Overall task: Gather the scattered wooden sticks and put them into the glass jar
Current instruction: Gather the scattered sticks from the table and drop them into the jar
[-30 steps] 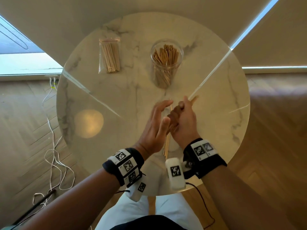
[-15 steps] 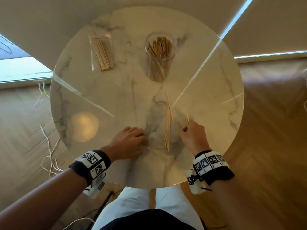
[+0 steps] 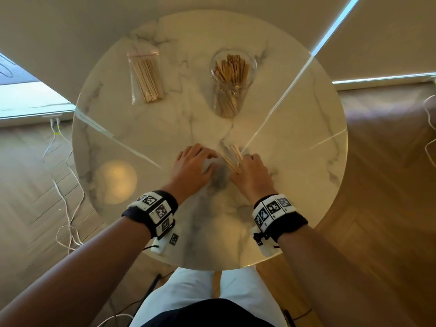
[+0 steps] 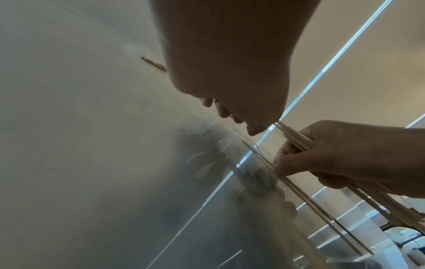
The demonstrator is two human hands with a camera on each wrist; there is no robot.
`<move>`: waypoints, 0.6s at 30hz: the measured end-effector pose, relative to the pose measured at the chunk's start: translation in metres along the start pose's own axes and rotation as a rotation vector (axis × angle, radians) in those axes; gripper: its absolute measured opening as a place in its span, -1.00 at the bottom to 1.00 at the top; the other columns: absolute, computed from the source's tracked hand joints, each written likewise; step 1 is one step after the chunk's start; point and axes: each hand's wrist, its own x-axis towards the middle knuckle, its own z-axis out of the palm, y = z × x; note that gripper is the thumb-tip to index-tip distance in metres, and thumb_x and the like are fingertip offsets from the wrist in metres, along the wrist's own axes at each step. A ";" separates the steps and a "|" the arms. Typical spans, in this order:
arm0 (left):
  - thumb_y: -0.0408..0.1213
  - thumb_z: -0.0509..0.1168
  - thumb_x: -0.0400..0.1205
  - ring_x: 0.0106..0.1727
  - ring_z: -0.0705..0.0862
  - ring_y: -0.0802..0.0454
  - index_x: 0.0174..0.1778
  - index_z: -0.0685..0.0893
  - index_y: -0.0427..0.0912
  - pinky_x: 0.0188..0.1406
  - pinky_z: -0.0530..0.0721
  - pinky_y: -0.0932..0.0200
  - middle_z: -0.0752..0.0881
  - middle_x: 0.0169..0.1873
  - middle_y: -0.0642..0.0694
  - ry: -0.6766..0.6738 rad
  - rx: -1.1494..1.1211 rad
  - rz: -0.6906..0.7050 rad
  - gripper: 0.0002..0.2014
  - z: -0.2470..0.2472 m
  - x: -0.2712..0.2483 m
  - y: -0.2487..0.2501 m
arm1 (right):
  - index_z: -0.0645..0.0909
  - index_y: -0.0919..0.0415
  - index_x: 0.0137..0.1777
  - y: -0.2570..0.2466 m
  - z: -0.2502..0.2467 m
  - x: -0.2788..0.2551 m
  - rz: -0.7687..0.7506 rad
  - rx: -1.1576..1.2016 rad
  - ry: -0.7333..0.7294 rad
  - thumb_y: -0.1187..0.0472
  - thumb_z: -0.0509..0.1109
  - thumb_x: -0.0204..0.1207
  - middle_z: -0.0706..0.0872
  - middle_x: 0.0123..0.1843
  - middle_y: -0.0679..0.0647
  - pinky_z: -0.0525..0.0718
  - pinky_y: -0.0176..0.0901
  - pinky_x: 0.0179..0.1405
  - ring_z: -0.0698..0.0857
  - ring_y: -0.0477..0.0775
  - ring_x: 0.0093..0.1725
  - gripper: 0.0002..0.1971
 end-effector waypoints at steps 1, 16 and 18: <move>-0.14 0.42 0.67 0.13 0.69 -0.13 0.17 0.75 0.00 0.18 0.63 -0.07 0.72 0.11 -0.01 -0.007 0.000 -0.016 -0.82 -0.004 -0.007 -0.006 | 0.56 0.31 0.27 0.000 0.002 0.000 -0.008 -0.023 0.003 0.08 0.48 0.56 0.59 0.20 0.25 0.56 0.08 -0.11 0.70 0.43 0.14 -0.60; -0.20 0.48 0.66 0.01 0.73 -0.19 0.13 0.76 -0.13 0.05 0.73 -0.08 0.72 0.03 -0.09 0.107 -0.094 -0.190 -0.83 -0.023 -0.029 -0.034 | 0.50 0.27 0.35 0.002 -0.010 0.016 -0.170 0.121 -0.077 0.17 0.46 0.59 0.71 0.00 0.20 0.57 -0.01 -0.17 0.69 0.26 -0.06 -0.60; -0.17 0.52 0.64 0.03 0.72 -0.22 0.20 0.74 -0.14 0.01 0.74 -0.07 0.71 0.06 -0.13 0.112 -0.089 -0.263 -0.74 -0.027 -0.022 -0.038 | 0.50 0.26 0.24 0.004 -0.019 0.021 -0.116 0.224 -0.067 0.10 0.45 0.62 0.69 -0.08 0.11 0.56 -0.05 -0.29 0.65 0.14 -0.19 -0.67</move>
